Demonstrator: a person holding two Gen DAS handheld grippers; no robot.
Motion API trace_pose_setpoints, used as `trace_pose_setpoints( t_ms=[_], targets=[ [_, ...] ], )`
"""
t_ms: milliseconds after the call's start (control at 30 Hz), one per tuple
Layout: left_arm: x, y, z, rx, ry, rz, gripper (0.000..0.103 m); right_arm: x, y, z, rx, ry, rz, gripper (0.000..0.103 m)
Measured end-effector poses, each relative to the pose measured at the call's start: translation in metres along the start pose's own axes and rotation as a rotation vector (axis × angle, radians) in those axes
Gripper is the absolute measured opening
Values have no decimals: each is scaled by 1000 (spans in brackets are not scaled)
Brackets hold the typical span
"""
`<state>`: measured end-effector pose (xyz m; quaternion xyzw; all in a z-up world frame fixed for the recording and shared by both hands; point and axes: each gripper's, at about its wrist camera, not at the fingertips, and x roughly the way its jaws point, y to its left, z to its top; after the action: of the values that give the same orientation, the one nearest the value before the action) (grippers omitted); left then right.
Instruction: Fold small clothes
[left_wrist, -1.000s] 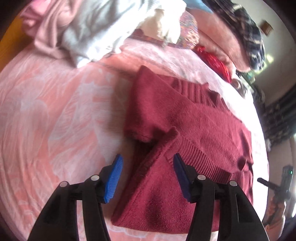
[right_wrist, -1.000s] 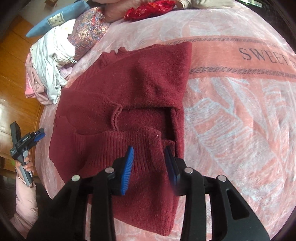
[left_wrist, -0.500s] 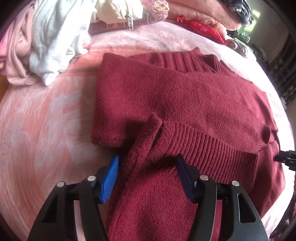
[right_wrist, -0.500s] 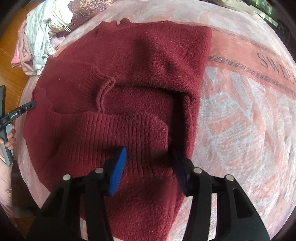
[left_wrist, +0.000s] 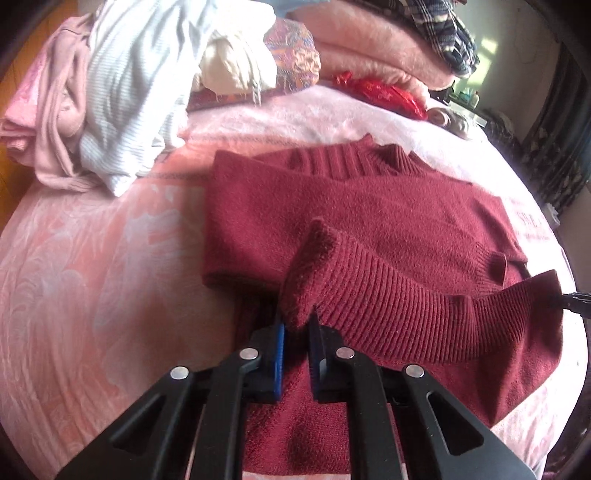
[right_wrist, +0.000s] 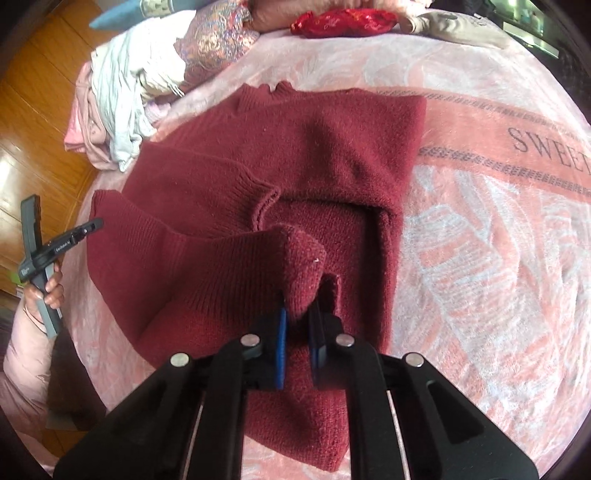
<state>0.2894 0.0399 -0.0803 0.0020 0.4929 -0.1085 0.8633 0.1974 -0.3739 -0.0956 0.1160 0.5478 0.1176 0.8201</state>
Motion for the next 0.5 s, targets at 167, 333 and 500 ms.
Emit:
trace_pose_setpoints(
  t_ms=[167,333,500],
  targets=[
    [-15,3,9,-32,-47,9,10,-11,5,13,-1,-44,-4,8],
    [-28,5,27,-49,-113,21,10,-28,5,29,2,-86,-17,8],
    [-33,4,57,-53,-160,47,10,-41,10,68,4,-129,-41,8]
  ],
)
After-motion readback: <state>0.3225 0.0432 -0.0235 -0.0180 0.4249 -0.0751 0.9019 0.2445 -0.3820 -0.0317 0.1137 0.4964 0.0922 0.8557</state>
